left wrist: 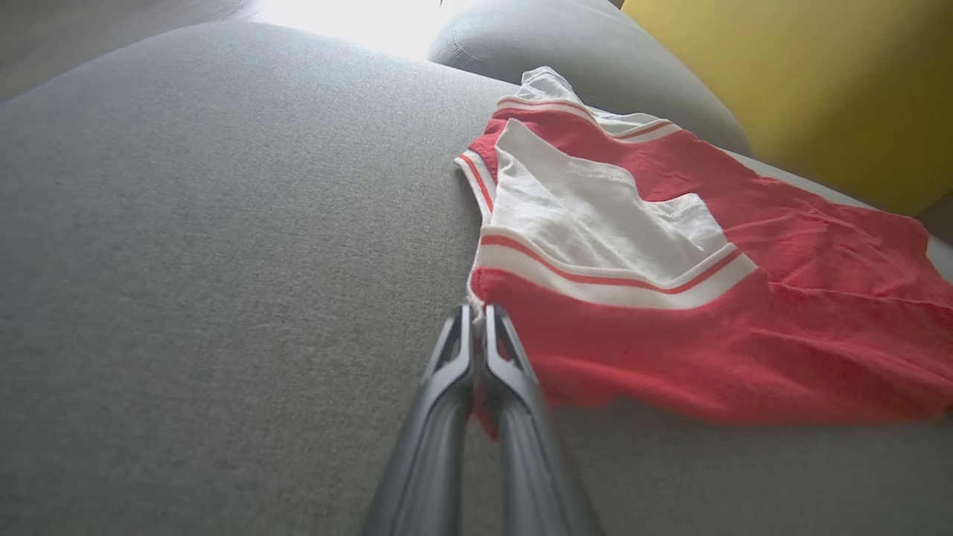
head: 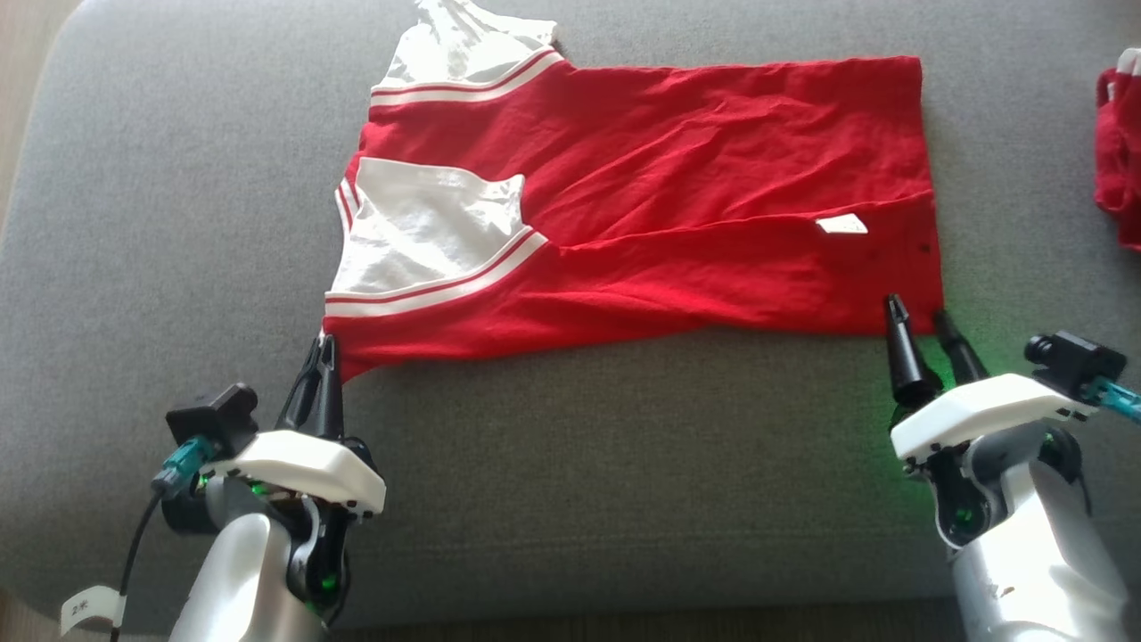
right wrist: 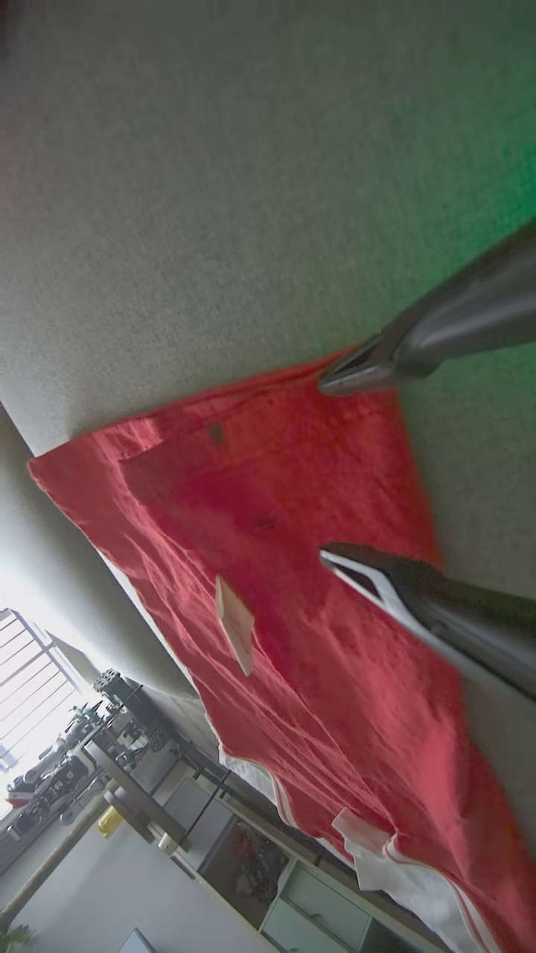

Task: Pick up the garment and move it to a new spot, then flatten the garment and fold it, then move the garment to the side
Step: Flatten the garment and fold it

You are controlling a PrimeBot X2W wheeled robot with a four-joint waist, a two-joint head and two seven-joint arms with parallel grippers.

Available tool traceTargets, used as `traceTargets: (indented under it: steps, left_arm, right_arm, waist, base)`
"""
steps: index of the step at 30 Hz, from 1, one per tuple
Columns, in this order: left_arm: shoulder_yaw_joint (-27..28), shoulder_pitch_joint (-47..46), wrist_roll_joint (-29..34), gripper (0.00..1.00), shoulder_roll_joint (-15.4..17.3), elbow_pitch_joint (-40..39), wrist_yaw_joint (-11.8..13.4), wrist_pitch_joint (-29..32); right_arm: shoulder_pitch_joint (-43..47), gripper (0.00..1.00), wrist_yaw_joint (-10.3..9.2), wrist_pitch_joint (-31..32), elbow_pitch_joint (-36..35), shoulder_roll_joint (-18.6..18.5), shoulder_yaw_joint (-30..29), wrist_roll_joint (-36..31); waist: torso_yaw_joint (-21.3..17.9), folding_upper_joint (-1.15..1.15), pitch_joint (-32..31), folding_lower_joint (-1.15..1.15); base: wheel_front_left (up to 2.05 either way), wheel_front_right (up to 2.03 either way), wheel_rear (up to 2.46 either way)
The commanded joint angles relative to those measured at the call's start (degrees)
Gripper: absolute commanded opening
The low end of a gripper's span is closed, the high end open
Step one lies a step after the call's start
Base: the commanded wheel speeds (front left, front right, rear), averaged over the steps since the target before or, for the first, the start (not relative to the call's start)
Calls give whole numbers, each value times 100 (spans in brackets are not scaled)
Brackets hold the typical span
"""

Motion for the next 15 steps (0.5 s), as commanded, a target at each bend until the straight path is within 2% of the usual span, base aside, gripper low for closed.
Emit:
traceTargets:
  steps: [1,9,15]
  left_arm:
    - [133,-129,14,0,68,-182,-3,-33]
    - [30,-179,-10,0,60,-198,9,-34]
    - [-20,-186,-37,0,56,-149,30,-34]
  right_arm:
    - [-237,100,-1,-134,-28,35,18,-126]
    - [-492,100,-1,-313,454,35,-380,-602]
    - [-612,100,-1,-317,789,36,-204,-526]
  waist:
    - [22,0,38,0]
    - [86,0,116,0]
    - [102,0,116,0]
  base:
    - [0,0,0]
    - [0,0,0]
    - [0,0,0]
